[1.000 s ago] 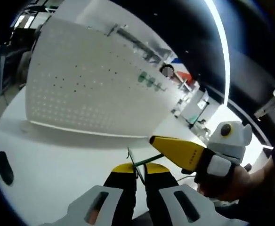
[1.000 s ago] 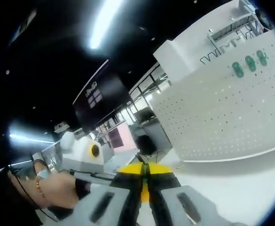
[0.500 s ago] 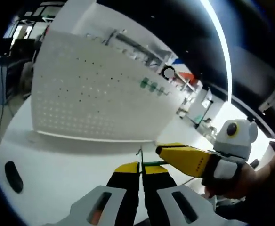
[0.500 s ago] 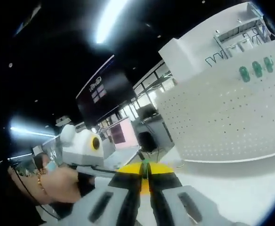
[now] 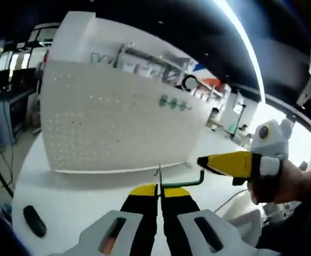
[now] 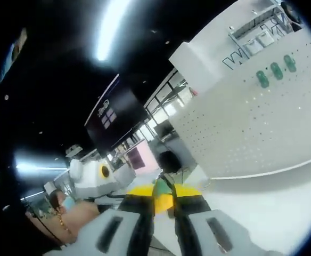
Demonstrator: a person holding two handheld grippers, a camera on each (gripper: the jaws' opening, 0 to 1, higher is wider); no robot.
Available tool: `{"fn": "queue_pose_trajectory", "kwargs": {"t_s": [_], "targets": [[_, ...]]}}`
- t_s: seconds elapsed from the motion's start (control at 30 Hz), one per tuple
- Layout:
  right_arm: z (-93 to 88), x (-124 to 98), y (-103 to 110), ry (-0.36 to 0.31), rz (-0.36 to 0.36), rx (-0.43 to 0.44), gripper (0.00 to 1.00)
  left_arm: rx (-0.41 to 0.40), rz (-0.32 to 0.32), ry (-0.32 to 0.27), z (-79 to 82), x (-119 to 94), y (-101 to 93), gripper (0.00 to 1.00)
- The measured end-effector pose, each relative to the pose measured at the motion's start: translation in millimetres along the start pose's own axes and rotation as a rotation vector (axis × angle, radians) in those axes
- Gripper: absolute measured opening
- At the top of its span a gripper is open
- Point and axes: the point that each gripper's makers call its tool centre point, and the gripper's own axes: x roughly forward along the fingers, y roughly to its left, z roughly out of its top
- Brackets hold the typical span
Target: Insert the hook assembly into the mounting plate slot until the hook locks in place.
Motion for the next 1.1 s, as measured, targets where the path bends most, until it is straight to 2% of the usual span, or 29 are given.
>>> {"fn": "queue_pose_trajectory", "kwargs": {"t_s": [0.13, 0.4, 0.5, 0.63, 0.77, 0.9, 0.97, 1.03, 1.1], "targets": [[-7.0, 5, 8, 0.014, 0.021, 0.006, 0.09, 0.023, -0.005, -0.005, 2.6, 0, -5.3, 0.01], [-11.7, 8, 10, 0.029, 0.021, -0.031, 0.07, 0.007, -0.027, -0.025, 6.0, 0, -10.5, 0.01], [-11.0, 8, 7, 0.019, 0.019, 0.022, 0.05, 0.003, -0.031, -0.028, 7.4, 0, -11.0, 0.01], [-8.7, 9, 5, 0.015, 0.015, 0.002, 0.03, 0.026, -0.034, -0.024, 8.7, 0, -11.8, 0.01], [-7.3, 9, 1, 0.031, -0.022, -0.106, 0.01, 0.055, -0.024, -0.011, 7.8, 1, -12.3, 0.01], [-8.6, 10, 1, 0.034, -0.021, -0.088, 0.0, 0.079, -0.031, -0.007, 6.4, 2, -12.0, 0.03], [-10.5, 10, -1, 0.041, -0.03, -0.093, 0.0, 0.047, -0.042, 0.001, 2.4, 3, -11.3, 0.04], [-11.6, 9, -3, 0.044, -0.039, -0.1, 0.0, 0.056, -0.036, -0.001, 0.7, 3, -10.9, 0.05], [-10.3, 8, -5, 0.04, -0.043, -0.102, 0.0, 0.074, -0.023, 0.014, -2.5, 2, -9.0, 0.1]]}}
